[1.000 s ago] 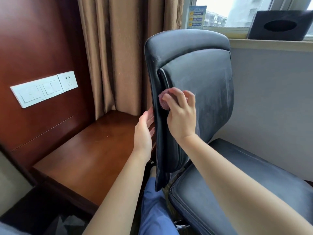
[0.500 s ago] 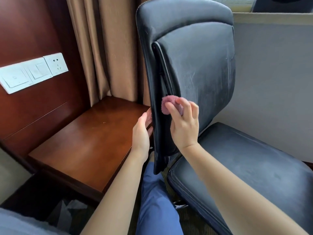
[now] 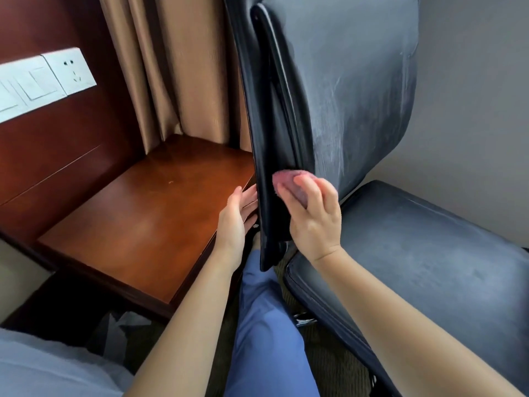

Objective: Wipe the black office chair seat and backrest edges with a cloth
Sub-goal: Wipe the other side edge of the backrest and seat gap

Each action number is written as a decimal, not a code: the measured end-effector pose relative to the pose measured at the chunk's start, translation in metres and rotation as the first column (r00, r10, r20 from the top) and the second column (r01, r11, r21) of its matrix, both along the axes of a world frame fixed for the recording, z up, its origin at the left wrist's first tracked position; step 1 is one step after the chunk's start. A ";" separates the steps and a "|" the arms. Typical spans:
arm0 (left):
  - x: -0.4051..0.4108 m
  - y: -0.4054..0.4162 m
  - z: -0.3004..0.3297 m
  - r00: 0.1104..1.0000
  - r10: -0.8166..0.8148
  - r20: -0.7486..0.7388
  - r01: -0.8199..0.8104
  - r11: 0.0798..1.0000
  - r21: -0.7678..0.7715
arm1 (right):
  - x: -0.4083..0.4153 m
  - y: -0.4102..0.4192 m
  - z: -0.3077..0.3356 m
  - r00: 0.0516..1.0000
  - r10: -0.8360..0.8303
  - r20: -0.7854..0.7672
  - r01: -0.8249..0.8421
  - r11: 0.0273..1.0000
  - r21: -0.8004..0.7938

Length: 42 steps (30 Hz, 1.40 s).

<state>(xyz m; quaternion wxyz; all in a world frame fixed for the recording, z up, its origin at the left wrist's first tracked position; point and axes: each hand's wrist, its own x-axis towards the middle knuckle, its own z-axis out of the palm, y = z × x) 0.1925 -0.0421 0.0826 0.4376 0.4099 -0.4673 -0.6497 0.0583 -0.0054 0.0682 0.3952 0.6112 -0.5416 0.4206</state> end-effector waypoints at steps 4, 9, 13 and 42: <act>0.001 -0.005 -0.010 0.998 -0.022 0.051 0.023 1.000 -0.019 | -0.006 0.003 -0.049 0.973 -0.014 -0.231 0.046 0.990 0.136; 0.001 -0.007 -0.025 0.991 -0.051 0.123 0.052 0.999 -0.012 | 0.006 0.004 -0.059 0.981 0.011 -0.192 0.020 0.987 0.158; 0.008 -0.013 -0.037 0.987 -0.092 0.130 0.090 0.996 0.024 | 0.013 0.000 -0.065 0.974 0.135 -0.184 -0.095 0.973 0.211; -0.007 0.004 -0.035 0.998 0.005 0.065 -0.002 0.999 -0.042 | 0.007 0.000 -0.074 0.971 0.178 -0.162 -0.116 0.934 0.337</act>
